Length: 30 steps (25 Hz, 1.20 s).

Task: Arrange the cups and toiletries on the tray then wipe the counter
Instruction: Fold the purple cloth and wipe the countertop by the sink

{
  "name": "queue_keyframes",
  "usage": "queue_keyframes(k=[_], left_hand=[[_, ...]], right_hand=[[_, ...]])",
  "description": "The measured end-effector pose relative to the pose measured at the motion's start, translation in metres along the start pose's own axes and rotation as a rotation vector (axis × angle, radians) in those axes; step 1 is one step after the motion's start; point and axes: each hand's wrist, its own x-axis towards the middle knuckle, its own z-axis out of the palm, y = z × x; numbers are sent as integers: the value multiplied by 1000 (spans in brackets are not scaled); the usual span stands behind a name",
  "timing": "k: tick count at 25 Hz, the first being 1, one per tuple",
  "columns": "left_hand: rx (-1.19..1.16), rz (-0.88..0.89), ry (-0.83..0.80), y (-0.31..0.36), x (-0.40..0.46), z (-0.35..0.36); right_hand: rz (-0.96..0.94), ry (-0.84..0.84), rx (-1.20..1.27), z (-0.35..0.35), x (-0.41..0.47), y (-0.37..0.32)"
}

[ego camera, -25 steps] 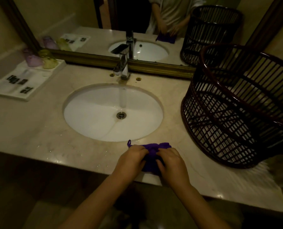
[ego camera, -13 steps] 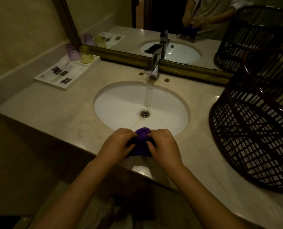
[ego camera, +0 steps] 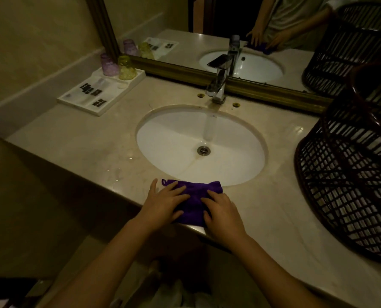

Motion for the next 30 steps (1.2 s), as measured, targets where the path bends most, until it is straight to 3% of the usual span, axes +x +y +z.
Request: queue_keyframes(k=[3, 5, 7, 12, 14, 18, 23, 30], left_hand=[[-26, 6, -38, -5, -10, 5], [-144, -31, 67, -15, -19, 4], [-218, -106, 177, -36, -25, 1], [-275, -273, 216, -114, -23, -7], [-274, -265, 207, -147, -17, -9], [-238, -235, 172, -226, -4, -10], [-190, -194, 161, -314, 14, -8], [-198, -191, 116, -349, 38, 16]], right_hand=[[27, 93, -160, -2, 2, -13], [67, 240, -117, -5, 6, -21], [112, 284, -66, -4, 8, -30], [432, -30, -37, 26, 19, -62], [534, -53, -64, 33, 28, -72], [671, 131, -102, 40, 40, -94], [1005, 257, -7, 61, 58, -111], [1210, 460, 0, 74, 87, -98]])
